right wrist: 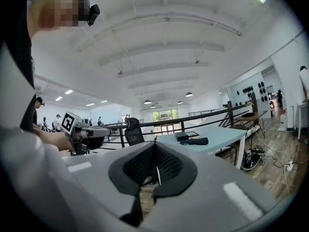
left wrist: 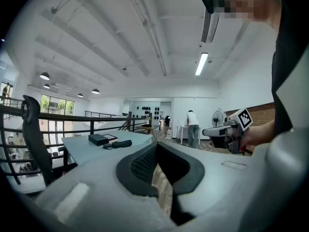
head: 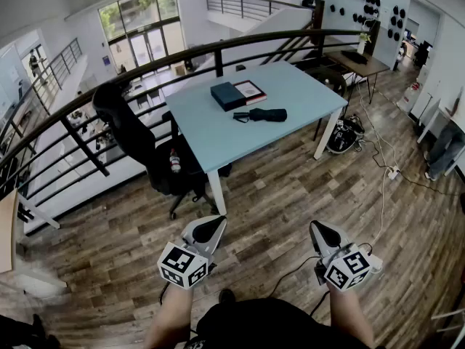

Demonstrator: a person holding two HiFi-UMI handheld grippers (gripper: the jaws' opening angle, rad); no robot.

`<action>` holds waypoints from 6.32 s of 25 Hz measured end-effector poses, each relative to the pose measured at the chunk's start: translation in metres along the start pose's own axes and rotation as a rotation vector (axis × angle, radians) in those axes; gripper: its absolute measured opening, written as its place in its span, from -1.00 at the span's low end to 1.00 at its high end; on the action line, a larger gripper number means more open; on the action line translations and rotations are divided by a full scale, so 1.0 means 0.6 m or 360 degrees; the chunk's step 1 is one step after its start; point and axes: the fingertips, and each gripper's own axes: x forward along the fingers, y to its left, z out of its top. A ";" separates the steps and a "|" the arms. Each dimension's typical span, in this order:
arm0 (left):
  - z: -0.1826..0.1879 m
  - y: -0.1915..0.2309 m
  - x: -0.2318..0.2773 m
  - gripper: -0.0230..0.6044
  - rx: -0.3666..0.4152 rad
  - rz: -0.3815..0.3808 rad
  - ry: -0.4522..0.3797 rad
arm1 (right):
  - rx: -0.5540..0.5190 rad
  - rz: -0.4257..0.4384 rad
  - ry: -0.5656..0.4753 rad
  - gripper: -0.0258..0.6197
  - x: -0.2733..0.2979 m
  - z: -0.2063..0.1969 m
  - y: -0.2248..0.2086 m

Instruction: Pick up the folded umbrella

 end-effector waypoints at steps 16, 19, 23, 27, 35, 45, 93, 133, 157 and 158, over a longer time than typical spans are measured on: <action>-0.015 0.068 -0.051 -0.90 -0.0068 0.0014 -0.0042 | 0.0118 0.0036 0.0046 -0.92 0.061 -0.031 0.055; -0.022 0.089 -0.073 -0.90 -0.0079 0.0007 -0.0038 | 0.0173 0.0092 0.0033 -0.92 0.095 -0.026 0.089; -0.037 0.115 -0.113 -0.90 -0.0103 -0.0020 -0.0028 | 0.0210 0.0165 0.0024 -0.92 0.133 -0.026 0.153; -0.050 0.149 -0.130 -0.90 -0.0105 -0.0023 0.0008 | 0.0215 0.0162 0.0052 -0.92 0.153 -0.046 0.195; -0.068 0.179 -0.112 -0.90 -0.0172 -0.0040 0.0036 | 0.0276 0.0110 0.0080 -0.92 0.179 -0.061 0.185; -0.085 0.222 0.006 -0.90 -0.0226 -0.0049 0.0106 | 0.0407 0.0117 0.0132 -0.92 0.239 -0.096 0.085; -0.002 0.642 0.863 -0.90 -0.0095 -0.0255 0.0374 | 0.0493 0.0178 0.0370 -0.92 0.905 -0.003 -0.566; -0.294 0.690 1.212 -0.17 0.0681 -0.0728 0.1443 | 0.0895 0.0011 0.0526 -0.92 0.962 -0.109 -0.806; -0.419 0.684 1.255 0.18 0.0995 -0.1076 0.2011 | 0.1007 -0.0084 0.0528 -0.92 0.905 -0.134 -0.896; -0.420 0.685 1.256 0.18 0.0987 -0.1069 0.2034 | 0.1009 -0.0068 0.0533 -0.92 0.906 -0.135 -0.898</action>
